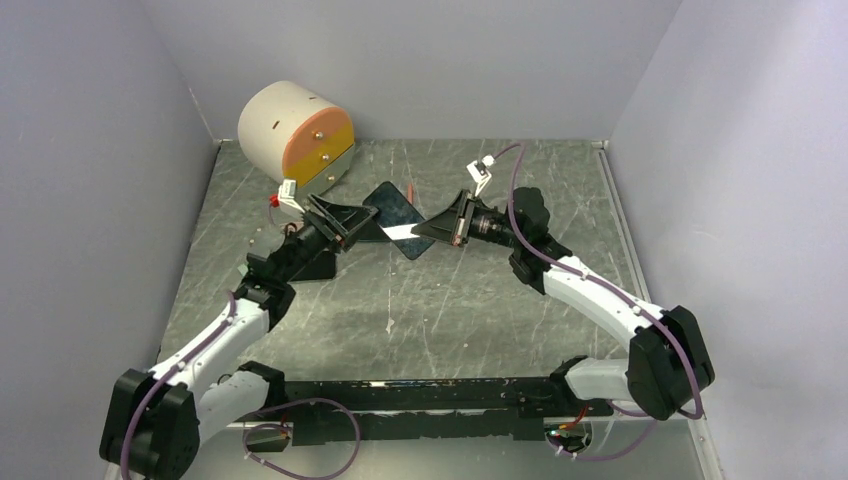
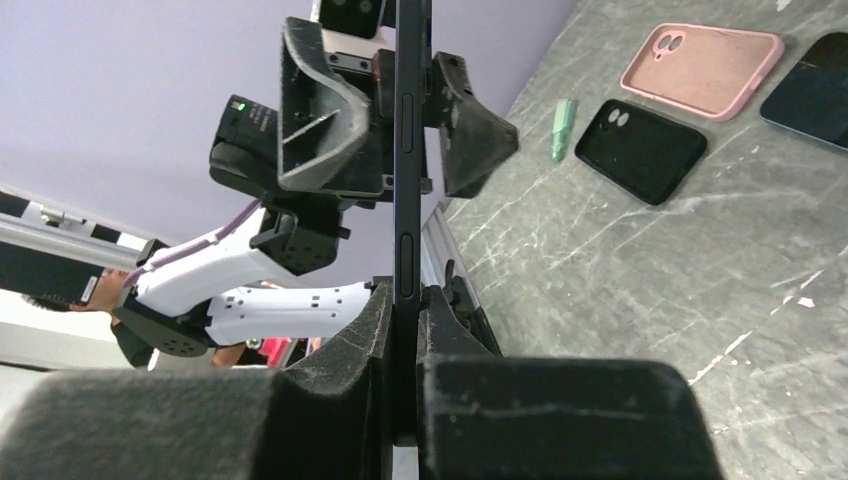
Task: Take the phone out of the phone case
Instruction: Place the phone at the center of the board.
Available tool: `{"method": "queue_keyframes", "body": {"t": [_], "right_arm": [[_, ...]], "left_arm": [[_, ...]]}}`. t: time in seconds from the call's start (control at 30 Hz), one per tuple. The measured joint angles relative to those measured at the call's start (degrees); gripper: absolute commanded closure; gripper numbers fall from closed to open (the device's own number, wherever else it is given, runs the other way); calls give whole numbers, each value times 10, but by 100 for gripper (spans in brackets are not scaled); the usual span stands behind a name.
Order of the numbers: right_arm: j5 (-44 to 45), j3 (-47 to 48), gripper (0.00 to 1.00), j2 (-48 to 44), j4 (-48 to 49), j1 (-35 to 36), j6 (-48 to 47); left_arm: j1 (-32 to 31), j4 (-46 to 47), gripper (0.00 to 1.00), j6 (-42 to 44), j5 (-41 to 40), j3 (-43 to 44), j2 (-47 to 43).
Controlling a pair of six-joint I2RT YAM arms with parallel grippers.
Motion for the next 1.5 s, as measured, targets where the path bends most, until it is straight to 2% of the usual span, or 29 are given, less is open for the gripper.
{"method": "queue_keyframes", "body": {"t": [0.43, 0.6, 0.63, 0.67, 0.77, 0.93, 1.07, 1.1, 1.13, 1.2, 1.5], "right_arm": [[22, -2, 100, 1, 29, 21, 16], [24, -3, 100, 1, 37, 20, 21], [24, -3, 99, 1, 39, 20, 23], [24, -3, 95, 0, 42, 20, 26], [24, -3, 73, -3, 46, 20, 30], [47, -3, 44, -21, 9, 21, -11], [86, -3, 28, -56, -48, 20, -63], [96, -3, 21, -64, -61, 19, -74], [107, -3, 5, -75, -77, 18, -88], [132, -3, 1, -99, -113, 16, -115], [248, -12, 1, -211, -231, 0, -224]], "left_arm": [[-41, 70, 74, -25, -19, 8, 30], [-48, 84, 97, -26, -23, 14, 32], [-48, 89, 97, -29, -24, 14, 32], [-49, 96, 97, -31, -26, 14, 31], [-51, 97, 98, -35, -33, 13, 21], [-57, 73, 98, -37, -68, -8, -19], [-56, 28, 97, -37, -115, -28, -43], [-56, 19, 98, -37, -125, -31, -46], [-56, 9, 98, -37, -136, -35, -50], [-56, -9, 98, -38, -156, -41, -54], [-57, -86, 98, -81, -253, -76, -44]]}}
